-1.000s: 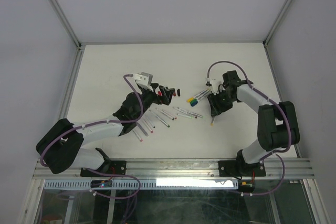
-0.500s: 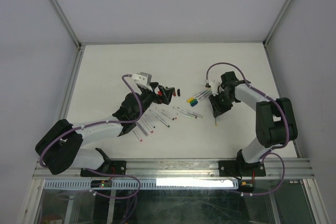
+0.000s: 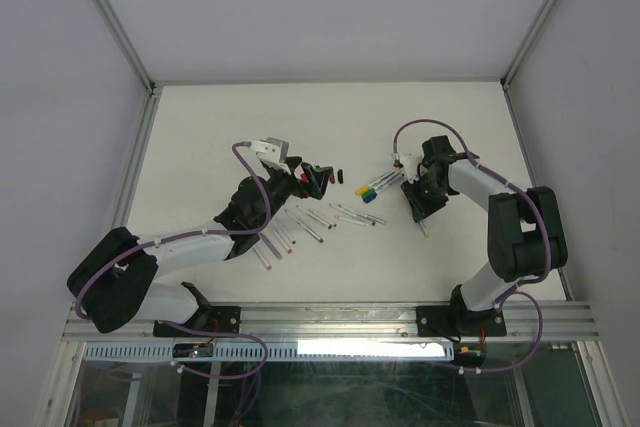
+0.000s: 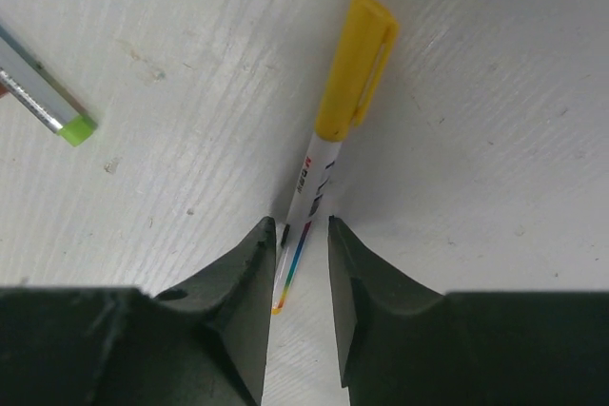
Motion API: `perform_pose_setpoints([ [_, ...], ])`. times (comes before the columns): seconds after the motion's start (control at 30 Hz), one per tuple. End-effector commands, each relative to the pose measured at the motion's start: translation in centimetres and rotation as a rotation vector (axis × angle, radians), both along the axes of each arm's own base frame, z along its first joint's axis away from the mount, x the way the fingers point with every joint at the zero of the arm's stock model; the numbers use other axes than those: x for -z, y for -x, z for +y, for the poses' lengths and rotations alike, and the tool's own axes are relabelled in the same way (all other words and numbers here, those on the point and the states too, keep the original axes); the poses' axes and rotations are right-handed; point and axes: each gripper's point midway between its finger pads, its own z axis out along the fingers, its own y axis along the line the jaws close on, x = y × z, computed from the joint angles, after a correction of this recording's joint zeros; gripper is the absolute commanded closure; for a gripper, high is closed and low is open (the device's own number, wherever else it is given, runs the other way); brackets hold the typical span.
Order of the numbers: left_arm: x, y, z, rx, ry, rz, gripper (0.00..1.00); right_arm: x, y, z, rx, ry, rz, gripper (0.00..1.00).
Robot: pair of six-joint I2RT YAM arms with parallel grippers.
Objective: Open the pen caps
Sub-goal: Pick up the pen from the center of the board.
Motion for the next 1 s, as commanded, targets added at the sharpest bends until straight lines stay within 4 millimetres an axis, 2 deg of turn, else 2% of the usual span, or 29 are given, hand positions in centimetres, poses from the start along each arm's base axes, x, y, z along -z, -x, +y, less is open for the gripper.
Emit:
perform_pose_setpoints([
  [0.0, -2.8, 0.3, 0.1, 0.006, 0.055, -0.077, 0.01, -0.1, -0.7, -0.7, -0.004, 0.026, -0.020, 0.68],
  [0.3, -2.8, 0.0, -0.1, 0.005, 0.046, -0.068, 0.01, 0.8, -0.7, -1.0, -0.008, 0.060, -0.006, 0.69],
  [0.4, -2.6, -0.4, -0.4, 0.000, 0.033, -0.053, 0.01, 0.7, -0.9, -1.2, -0.005, 0.080, -0.020, 0.76],
  [0.53, -2.8, -0.5, -0.7, 0.005, 0.040, -0.032, 0.01, 0.5, -0.9, -1.5, -0.004, 0.091, -0.031, 0.91],
  [0.6, -3.0, -0.2, -1.4, 0.037, 0.065, -0.019, 0.01, 0.2, -0.9, -1.3, -0.010, 0.078, -0.034, 1.00],
  [0.93, -4.7, 2.3, -6.2, 0.303, 0.315, 0.092, 0.01, -3.4, -1.6, -0.2, 0.013, -0.079, -0.125, 1.00],
  [0.97, -4.0, 2.3, -6.7, 0.312, 0.325, 0.123, 0.01, -3.7, -1.6, 0.0, 0.013, -0.101, -0.131, 1.00],
])
